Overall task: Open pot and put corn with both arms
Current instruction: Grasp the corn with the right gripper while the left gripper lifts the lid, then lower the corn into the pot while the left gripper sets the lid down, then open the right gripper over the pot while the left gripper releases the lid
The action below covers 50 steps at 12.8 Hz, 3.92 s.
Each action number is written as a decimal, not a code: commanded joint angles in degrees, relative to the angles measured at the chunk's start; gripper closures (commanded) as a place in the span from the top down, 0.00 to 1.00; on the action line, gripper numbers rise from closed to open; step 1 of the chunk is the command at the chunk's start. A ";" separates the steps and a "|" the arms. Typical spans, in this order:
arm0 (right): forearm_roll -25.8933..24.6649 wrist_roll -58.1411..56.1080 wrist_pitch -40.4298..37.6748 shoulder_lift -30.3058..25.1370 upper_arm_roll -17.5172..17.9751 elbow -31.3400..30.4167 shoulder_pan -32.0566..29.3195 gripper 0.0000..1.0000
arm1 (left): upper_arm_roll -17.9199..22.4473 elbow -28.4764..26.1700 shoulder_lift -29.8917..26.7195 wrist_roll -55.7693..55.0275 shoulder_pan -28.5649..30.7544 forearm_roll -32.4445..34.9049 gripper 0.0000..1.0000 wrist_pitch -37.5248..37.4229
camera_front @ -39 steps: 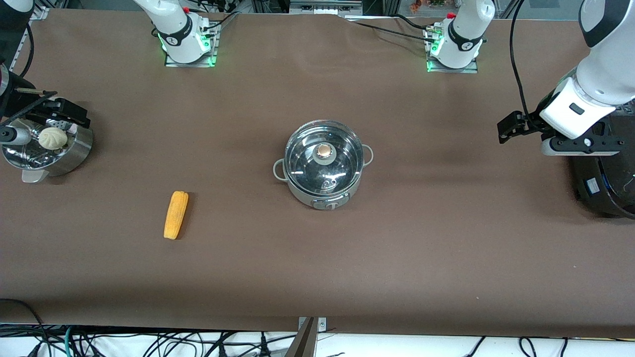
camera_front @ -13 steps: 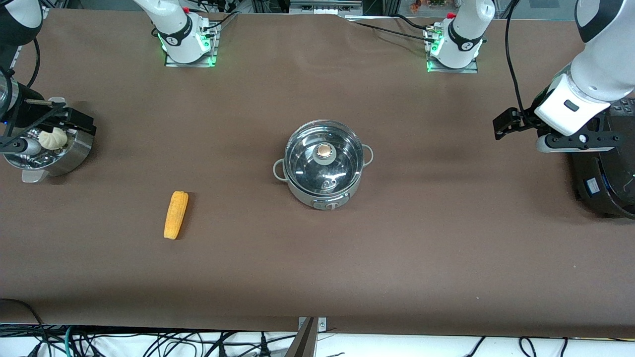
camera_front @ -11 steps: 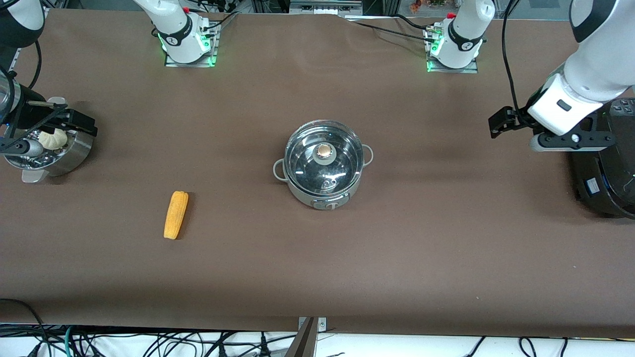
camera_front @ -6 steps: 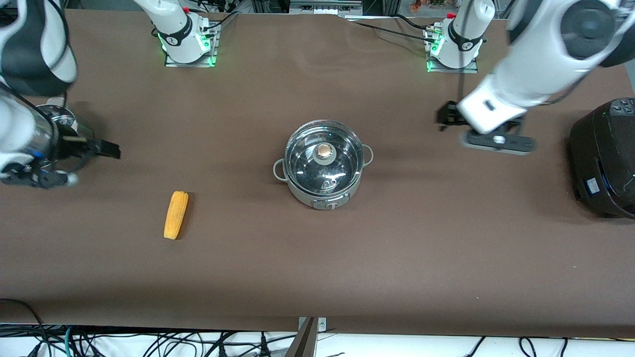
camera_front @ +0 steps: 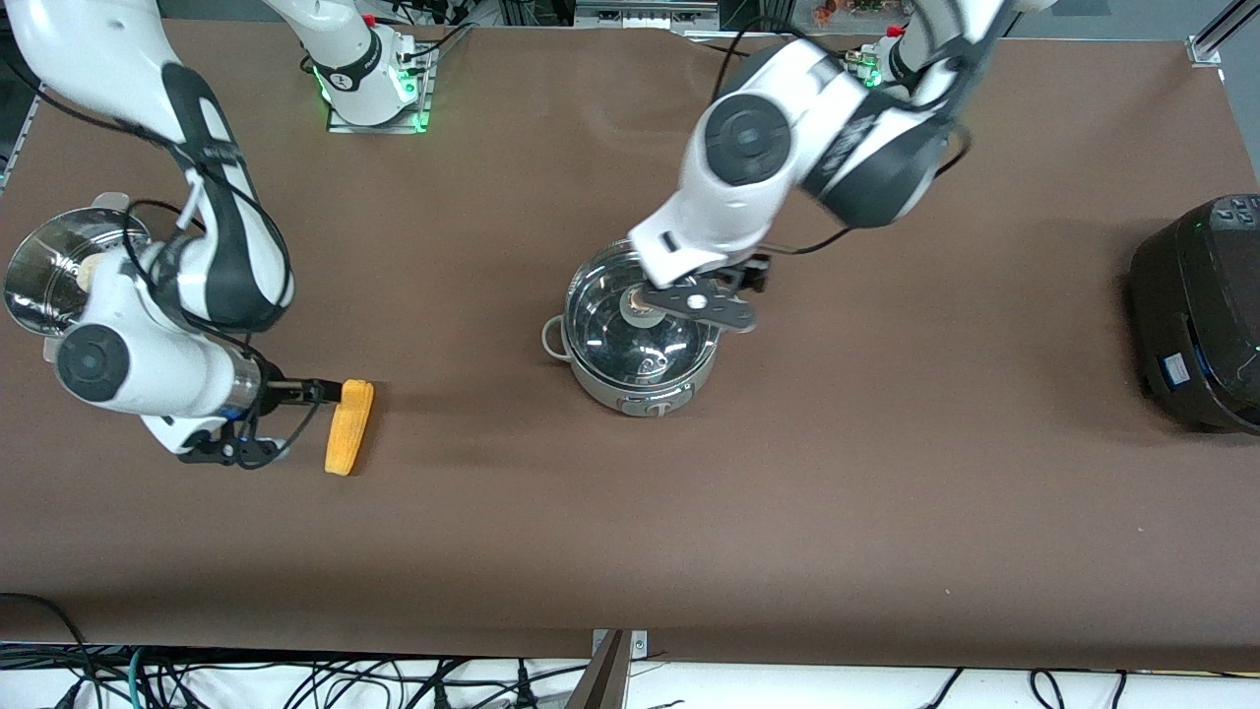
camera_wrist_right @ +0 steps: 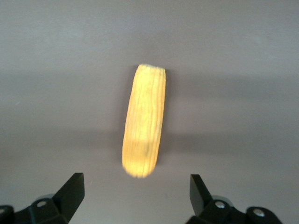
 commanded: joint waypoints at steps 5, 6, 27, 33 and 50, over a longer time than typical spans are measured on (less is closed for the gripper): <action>0.84 -0.01 9.85 6.39 0.15 -0.91 -0.36 1.00 | 0.68 2.56 8.32 0.65 -3.12 0.14 1.00 8.09; 0.84 -0.01 11.69 6.66 0.15 -1.87 -0.36 1.00 | 0.68 2.03 8.59 0.65 -3.74 0.31 1.00 8.10; 1.38 29.30 -10.18 -8.10 20.36 7.16 4.79 0.00 | 2.35 0.90 -6.09 18.82 19.26 3.55 0.08 -20.83; -5.37 43.47 -1.85 2.95 20.11 14.55 22.99 0.00 | 2.08 -31.94 -6.26 24.91 28.59 7.43 0.11 17.36; -15.50 39.14 -18.55 4.23 18.61 26.49 23.05 1.00 | 3.58 -15.60 -26.55 22.09 32.62 2.10 1.00 -12.06</action>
